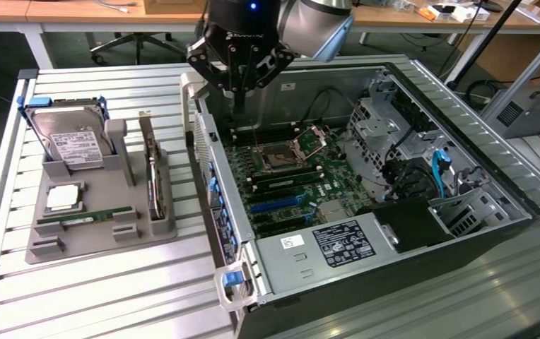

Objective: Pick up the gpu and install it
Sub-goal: 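Reach for the gpu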

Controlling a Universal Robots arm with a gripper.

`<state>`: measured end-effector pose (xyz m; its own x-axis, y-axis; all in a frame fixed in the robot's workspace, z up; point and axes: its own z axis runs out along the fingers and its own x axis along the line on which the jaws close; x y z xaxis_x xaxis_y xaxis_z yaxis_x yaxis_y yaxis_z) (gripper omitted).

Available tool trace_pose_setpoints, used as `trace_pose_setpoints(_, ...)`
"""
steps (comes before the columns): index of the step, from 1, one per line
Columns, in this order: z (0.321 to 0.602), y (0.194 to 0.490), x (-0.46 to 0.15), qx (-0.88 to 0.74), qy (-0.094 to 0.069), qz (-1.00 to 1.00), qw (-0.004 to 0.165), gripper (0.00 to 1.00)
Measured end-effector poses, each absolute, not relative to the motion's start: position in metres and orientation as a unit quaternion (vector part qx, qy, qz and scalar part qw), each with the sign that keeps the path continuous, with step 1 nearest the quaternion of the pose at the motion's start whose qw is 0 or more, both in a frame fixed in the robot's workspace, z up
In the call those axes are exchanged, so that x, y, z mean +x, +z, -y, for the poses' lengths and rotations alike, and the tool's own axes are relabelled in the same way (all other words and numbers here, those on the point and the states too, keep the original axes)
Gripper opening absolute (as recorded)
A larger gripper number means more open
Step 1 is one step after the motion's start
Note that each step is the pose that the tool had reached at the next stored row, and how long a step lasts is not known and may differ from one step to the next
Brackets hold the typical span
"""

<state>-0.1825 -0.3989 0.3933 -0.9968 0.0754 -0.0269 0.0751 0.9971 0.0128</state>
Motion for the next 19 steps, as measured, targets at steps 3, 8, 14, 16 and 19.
trace_pose_setpoints(3, 0.3989, 0.3933, -0.1834, 0.038, 0.006, -0.999, 0.014, 0.11)
trace_pose_setpoints(8, 0.3989, 0.3933, -0.1848, 0.038, 0.005, -0.999, 0.014, 0.11)
trace_pose_setpoints(14, 0.3989, 0.3933, -0.1866, 0.038, 0.004, -0.999, 0.014, 0.11)
trace_pose_setpoints(16, 0.3989, 0.3933, -0.187, 0.038, 0.004, -0.999, 0.014, 0.11)
trace_pose_setpoints(19, 0.3989, 0.3933, -0.1876, 0.038, 0.003, -0.999, 0.014, 0.11)
